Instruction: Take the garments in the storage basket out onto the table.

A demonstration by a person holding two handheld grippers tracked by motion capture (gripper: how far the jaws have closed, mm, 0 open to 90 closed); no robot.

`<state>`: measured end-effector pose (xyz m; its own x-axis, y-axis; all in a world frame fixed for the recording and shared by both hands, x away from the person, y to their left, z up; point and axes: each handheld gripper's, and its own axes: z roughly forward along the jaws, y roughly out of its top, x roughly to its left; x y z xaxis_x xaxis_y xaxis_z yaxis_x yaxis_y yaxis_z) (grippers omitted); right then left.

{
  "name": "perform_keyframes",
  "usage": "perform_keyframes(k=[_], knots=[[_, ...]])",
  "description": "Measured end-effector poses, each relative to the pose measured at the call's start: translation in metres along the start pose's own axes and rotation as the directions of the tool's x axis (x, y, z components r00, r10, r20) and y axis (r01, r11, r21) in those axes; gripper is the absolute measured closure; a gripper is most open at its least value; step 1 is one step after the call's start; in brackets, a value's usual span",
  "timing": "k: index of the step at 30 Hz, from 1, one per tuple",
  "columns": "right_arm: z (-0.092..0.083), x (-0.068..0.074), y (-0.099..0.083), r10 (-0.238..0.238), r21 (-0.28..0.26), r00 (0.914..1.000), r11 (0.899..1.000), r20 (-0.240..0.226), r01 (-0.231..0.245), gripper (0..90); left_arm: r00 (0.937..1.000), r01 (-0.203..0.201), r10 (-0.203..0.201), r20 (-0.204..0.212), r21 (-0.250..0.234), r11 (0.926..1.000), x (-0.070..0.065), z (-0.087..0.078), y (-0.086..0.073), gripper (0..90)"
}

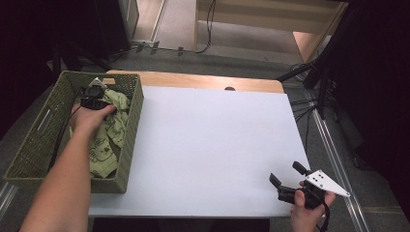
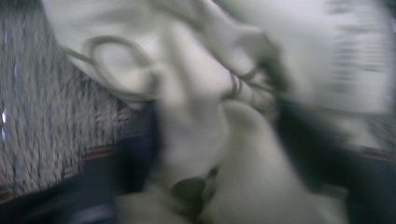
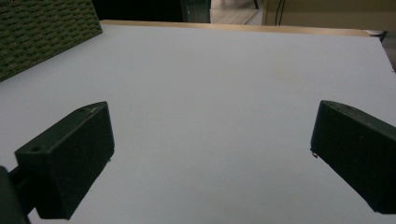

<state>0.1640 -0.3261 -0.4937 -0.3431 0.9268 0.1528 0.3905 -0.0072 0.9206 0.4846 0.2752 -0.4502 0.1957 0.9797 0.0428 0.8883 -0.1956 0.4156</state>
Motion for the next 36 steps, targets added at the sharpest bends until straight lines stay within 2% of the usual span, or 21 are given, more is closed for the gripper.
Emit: perform_keyframes(k=[2,4,6,8,10,11,12,13,14,16,18,20,22,25,27,29,31,32,34,35,36], knots=[[0.000,-0.001,0.000,0.005,-0.002,1.0000,1.000,-0.001,-0.005,0.0,0.9986,-0.003,0.005,0.052,-0.030,0.9995,-0.001,-0.008,0.000,67.6],[0.000,-0.001,0.000,0.008,-0.005,1.0000,1.000,0.002,-0.008,0.0,0.9978,0.019,-0.013,0.066,-0.097,0.9951,-0.002,-0.021,0.003,68.2],[0.001,0.001,0.000,0.006,-0.003,1.0000,1.000,0.001,-0.006,0.0,0.9970,0.047,-0.034,0.069,-0.198,0.9791,-0.003,-0.038,0.008,68.3],[0.001,0.002,0.001,0.001,-0.005,1.0000,1.000,0.000,-0.001,0.0,0.9966,0.067,-0.048,0.067,-0.310,0.9484,-0.001,-0.058,0.013,68.2],[0.001,0.003,0.001,-0.004,-0.002,1.0000,1.000,-0.001,0.004,0.0,0.9954,0.089,-0.065,0.071,-0.421,0.9029,0.001,-0.077,0.015,67.9],[0.001,0.003,0.001,-0.002,-0.002,1.0000,1.000,-0.002,0.002,0.0,0.9944,0.096,-0.066,0.083,-0.450,0.8876,0.003,-0.083,0.015,67.5],[0.001,0.003,0.000,0.001,-0.001,1.0000,1.000,-0.002,-0.001,0.0,0.9918,0.112,-0.071,0.106,-0.457,0.8826,0.005,-0.087,0.013,66.2],[0.001,0.002,0.000,0.001,0.000,1.0000,1.000,-0.001,-0.001,0.0,0.9872,0.131,-0.076,0.140,-0.444,0.8863,0.008,-0.087,0.008,64.9],[0.000,0.002,0.000,0.002,-0.003,1.0000,1.000,0.000,-0.002,0.0,0.9817,0.148,-0.083,0.172,-0.414,0.8982,0.011,-0.085,0.003,64.2],[0.000,0.000,-0.001,0.005,-0.003,1.0000,1.000,0.003,-0.005,0.0,0.9765,0.167,-0.104,0.189,-0.357,0.9191,0.014,-0.078,-0.011,62.2],[0.000,-0.001,-0.001,0.014,-0.002,0.9999,1.000,0.006,-0.014,0.0,0.9758,0.159,-0.102,0.193,-0.302,0.9399,0.018,-0.070,-0.026,62.2],[0.000,-0.001,-0.001,0.014,-0.006,0.9999,1.000,0.007,-0.014,0.0,0.9762,0.143,-0.093,0.196,-0.257,0.9557,0.019,-0.066,-0.040,62.3],[0.000,0.001,0.000,0.008,-0.002,1.0000,1.000,0.006,-0.008,0.0,0.9723,0.128,-0.079,0.220,-0.219,0.9673,0.020,-0.064,-0.052,62.4],[0.001,0.004,0.000,0.000,0.002,1.0000,1.000,0.004,0.000,0.0,0.9698,0.099,-0.056,0.237,-0.177,0.9792,0.018,-0.066,-0.068,61.9],[0.002,0.004,0.000,-0.002,0.001,1.0000,1.000,0.007,0.002,0.0,0.9708,0.090,-0.050,0.235,-0.164,0.9824,0.017,-0.066,-0.077,59.8],[0.004,0.004,0.000,0.002,0.003,1.0000,1.000,0.008,-0.002,0.0,0.9731,0.083,-0.055,0.224,-0.115,0.9899,0.017,-0.061,-0.082,56.3],[0.004,0.006,0.000,0.001,0.006,1.0000,1.000,0.006,-0.001,0.0,0.9730,0.073,-0.063,0.222,-0.038,0.9966,0.017,-0.053,-0.084,45.8],[0.004,0.006,0.000,-0.001,0.007,1.0000,1.000,0.005,0.001,0.0,0.9751,0.083,-0.076,0.208,-0.021,0.9964,0.017,-0.051,-0.084,38.7],[0.004,0.007,0.000,-0.009,0.006,1.0000,1.000,0.005,0.009,0.0,0.9856,0.094,-0.093,0.141,-0.002,0.9955,0.018,-0.050,-0.082,22.8],[0.004,0.008,0.000,-0.015,0.008,0.9999,1.000,0.004,0.015,0.0,0.9896,0.096,-0.097,0.106,0.012,0.9953,0.018,-0.049,-0.081,9.3],[0.004,0.008,0.000,-0.015,0.008,0.9999,1.000,0.004,0.015,0.0,0.9905,0.102,-0.104,0.090,0.023,0.9945,0.019,-0.047,-0.081,9.3]])
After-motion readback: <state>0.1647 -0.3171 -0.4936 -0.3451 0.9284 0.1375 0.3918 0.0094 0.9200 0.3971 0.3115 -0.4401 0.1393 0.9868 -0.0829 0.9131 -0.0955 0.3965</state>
